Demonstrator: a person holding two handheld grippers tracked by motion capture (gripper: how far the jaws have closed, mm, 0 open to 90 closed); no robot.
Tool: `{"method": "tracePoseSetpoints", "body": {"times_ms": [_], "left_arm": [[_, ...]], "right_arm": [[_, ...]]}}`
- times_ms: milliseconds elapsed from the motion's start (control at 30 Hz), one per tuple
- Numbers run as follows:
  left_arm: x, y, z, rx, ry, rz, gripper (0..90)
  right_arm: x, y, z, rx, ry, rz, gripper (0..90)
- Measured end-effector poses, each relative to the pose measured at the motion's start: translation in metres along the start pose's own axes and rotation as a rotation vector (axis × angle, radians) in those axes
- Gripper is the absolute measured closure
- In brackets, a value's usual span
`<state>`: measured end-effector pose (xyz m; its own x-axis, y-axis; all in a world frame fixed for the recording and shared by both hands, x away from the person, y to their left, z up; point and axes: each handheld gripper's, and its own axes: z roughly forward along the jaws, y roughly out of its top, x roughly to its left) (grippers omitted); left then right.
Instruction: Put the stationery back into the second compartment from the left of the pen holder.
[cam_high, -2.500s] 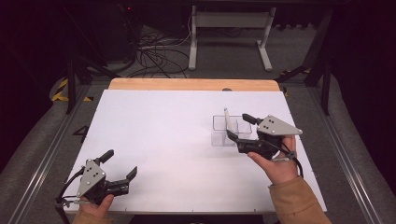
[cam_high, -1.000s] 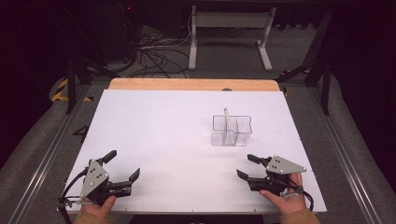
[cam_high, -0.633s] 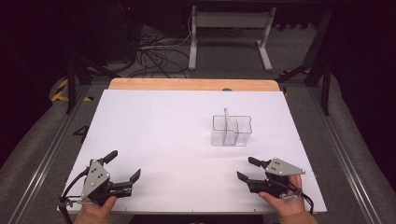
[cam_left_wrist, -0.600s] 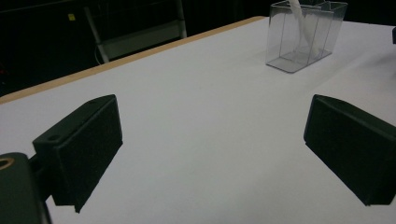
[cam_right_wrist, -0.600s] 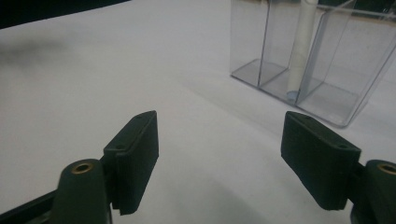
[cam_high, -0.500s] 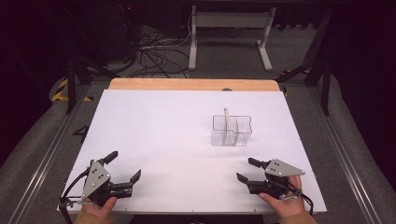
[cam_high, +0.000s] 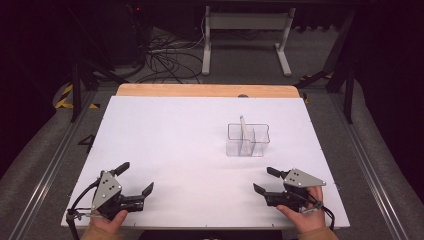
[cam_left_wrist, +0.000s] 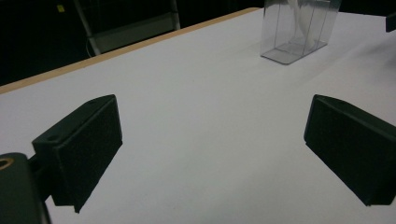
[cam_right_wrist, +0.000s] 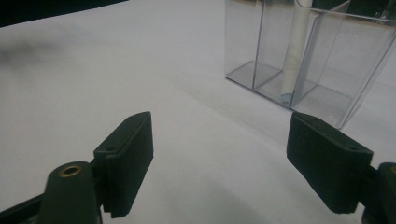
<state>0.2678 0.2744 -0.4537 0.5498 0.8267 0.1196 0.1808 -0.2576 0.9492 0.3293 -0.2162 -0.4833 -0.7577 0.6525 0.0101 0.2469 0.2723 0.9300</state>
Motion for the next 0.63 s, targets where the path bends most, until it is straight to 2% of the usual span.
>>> {"method": "tracePoseSetpoints", "body": {"times_ms": [533, 633], "left_arm": [[0.0006, 0.0002, -0.0016, -0.007, 0.010, 0.000, 5.1], [0.0008, 0.0004, -0.0027, -0.012, 0.016, 0.000, 5.1]], "right_arm": [[-0.0013, 0.0010, -0.0043, -0.023, -0.019, -0.007, 23.6], [-0.0012, 0.0024, -0.0059, -0.039, -0.039, -0.029, 24.6]]}}
